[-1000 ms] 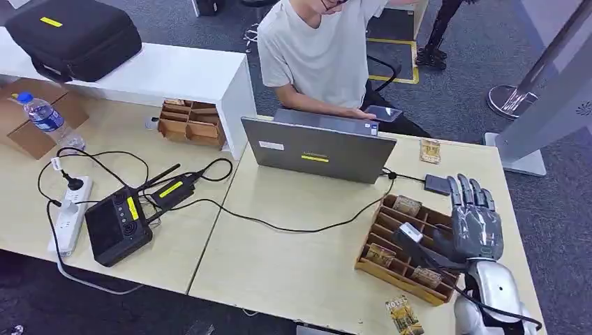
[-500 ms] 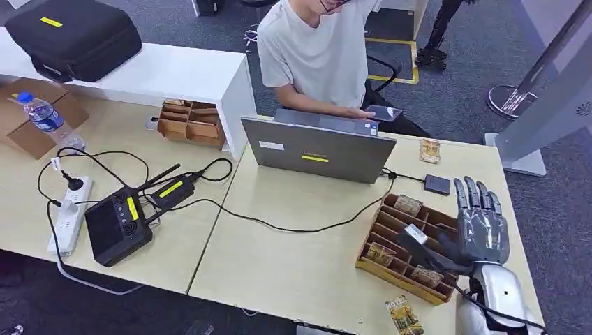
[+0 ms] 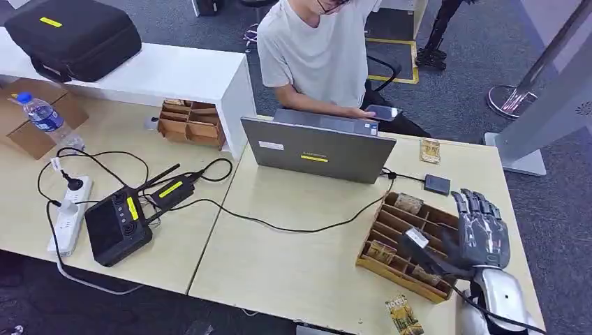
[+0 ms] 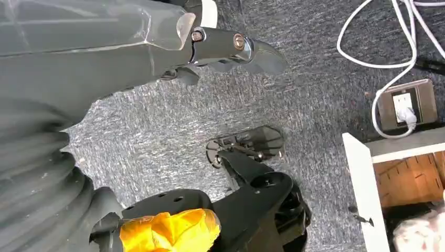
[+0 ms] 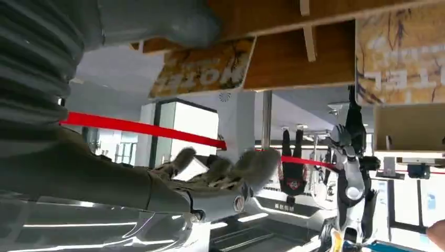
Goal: Pass the card to the sensor for recognition and then transmit it.
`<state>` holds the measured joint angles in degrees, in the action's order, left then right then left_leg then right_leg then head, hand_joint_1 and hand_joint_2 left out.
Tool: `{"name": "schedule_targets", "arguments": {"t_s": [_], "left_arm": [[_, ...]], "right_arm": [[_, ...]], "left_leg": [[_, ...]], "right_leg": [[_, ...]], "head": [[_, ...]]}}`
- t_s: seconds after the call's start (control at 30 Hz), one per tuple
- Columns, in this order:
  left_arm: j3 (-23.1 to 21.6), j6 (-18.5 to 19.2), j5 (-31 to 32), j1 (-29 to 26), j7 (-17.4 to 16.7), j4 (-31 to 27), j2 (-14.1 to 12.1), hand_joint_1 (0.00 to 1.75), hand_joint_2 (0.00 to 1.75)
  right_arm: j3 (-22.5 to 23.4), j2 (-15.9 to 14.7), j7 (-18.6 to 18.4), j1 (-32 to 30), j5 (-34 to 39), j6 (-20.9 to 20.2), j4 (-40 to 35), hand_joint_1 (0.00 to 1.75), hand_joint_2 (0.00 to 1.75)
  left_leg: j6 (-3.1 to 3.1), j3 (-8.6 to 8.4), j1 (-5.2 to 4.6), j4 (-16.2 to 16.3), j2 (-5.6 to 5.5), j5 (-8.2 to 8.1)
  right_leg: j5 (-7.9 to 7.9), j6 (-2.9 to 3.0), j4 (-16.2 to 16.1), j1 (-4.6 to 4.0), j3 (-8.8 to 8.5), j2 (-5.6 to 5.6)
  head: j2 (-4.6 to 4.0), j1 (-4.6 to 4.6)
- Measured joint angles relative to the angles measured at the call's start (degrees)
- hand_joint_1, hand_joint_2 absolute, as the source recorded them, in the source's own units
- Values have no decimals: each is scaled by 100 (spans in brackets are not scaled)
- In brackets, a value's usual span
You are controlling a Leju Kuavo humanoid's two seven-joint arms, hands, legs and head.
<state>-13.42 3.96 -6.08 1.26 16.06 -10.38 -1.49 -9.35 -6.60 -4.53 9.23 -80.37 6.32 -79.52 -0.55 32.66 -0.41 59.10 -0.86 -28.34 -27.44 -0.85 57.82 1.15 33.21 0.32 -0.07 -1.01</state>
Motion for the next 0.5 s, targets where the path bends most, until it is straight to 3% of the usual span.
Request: {"name": "schedule_targets", "arguments": {"t_s": [0.5], "left_arm": [[0, -24, 0, -2, 0, 0, 2, 0, 175]], "right_arm": [[179, 0, 238, -21, -2, -55, -22, 175, 175]], "left_leg": [[0, 0, 1, -1, -1, 0]], "right_leg": [[-1, 0, 0, -1, 1, -1]], "head": [[0, 0]]}}
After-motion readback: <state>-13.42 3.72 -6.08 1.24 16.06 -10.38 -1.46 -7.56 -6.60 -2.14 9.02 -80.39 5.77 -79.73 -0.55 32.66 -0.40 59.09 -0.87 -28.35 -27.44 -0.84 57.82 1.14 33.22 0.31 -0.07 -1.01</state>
